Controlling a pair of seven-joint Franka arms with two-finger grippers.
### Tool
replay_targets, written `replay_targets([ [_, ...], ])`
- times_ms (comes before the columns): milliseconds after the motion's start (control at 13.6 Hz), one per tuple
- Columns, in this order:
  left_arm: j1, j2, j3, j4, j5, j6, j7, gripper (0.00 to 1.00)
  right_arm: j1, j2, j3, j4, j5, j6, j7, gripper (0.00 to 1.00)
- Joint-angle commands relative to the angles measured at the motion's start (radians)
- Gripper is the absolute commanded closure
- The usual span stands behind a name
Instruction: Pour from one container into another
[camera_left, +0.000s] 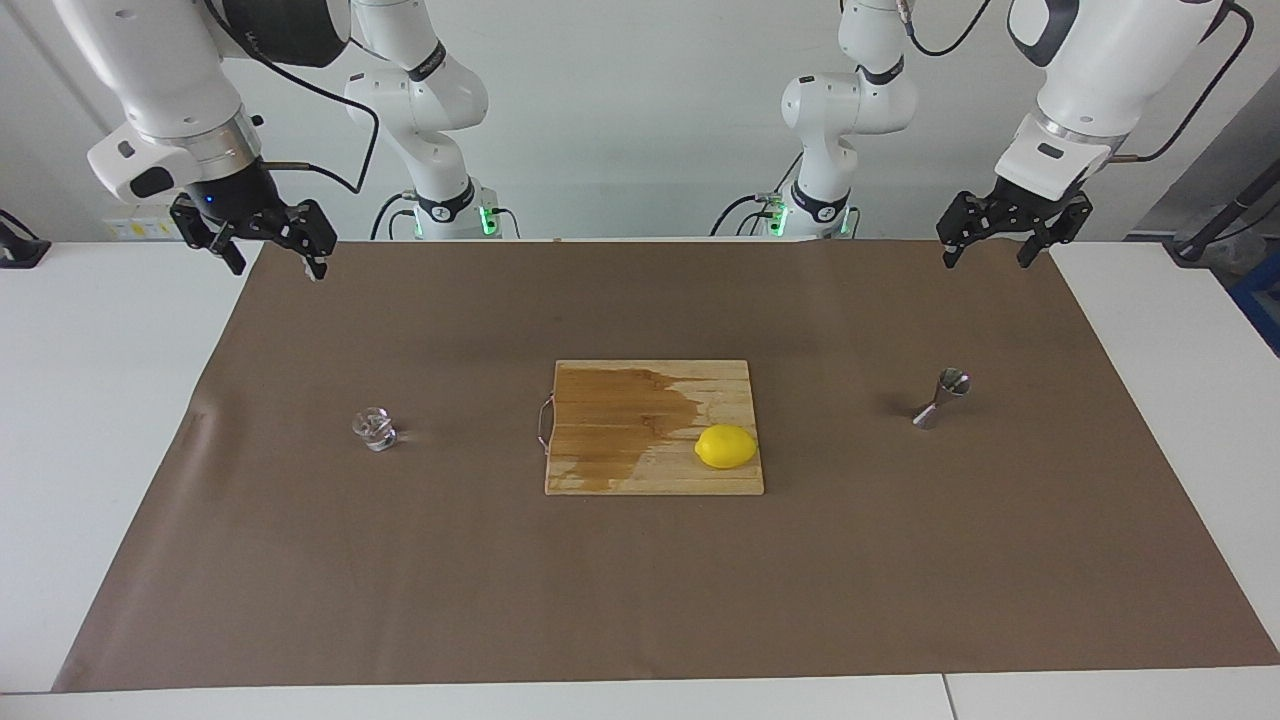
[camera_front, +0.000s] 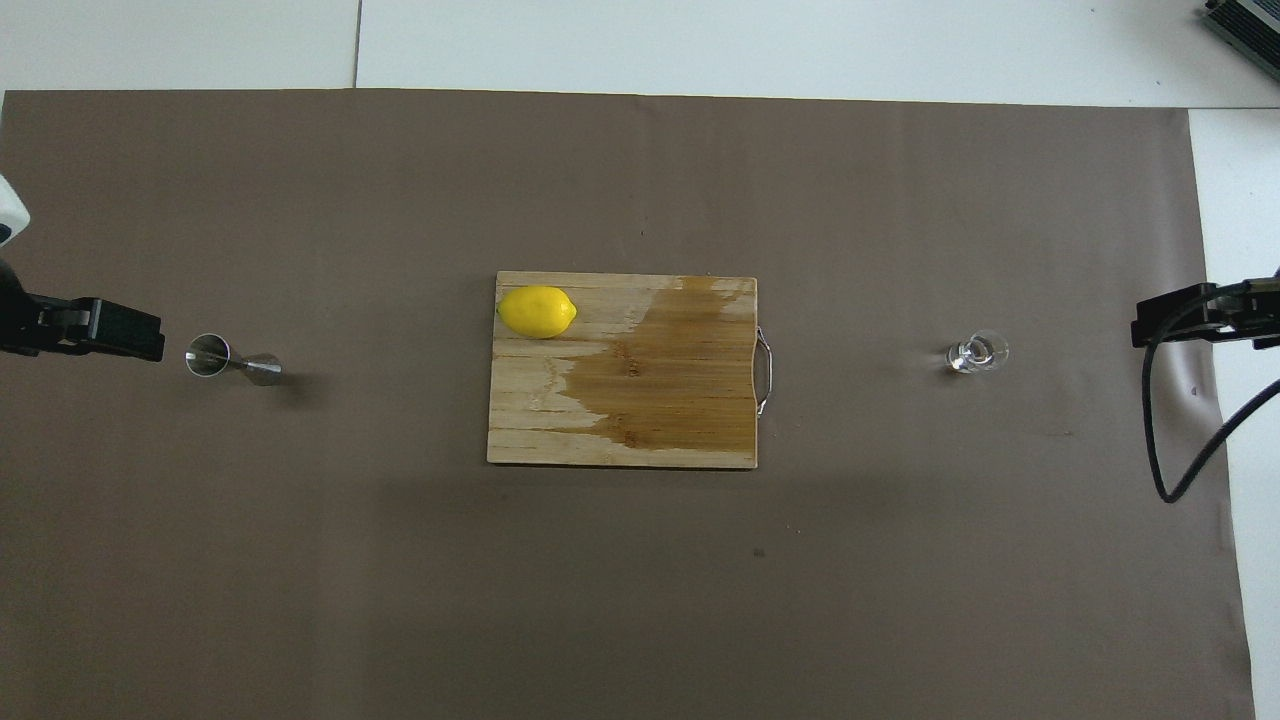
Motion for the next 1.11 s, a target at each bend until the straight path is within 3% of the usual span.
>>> replay_targets([
  [0, 0.010, -0.011, -0.006, -0.003, 0.008, -0.007, -0.006, 0.00, -0.002, 0.000, 0.000, 0.004, 0.007, 0.006, -0.022, 0.00],
  [1033, -0.008, -0.014, -0.007, -0.022, 0.006, 0.004, -0.001, 0.00, -0.012, -0.006, -0.001, 0.006, 0.007, -0.004, -0.057, 0.00],
])
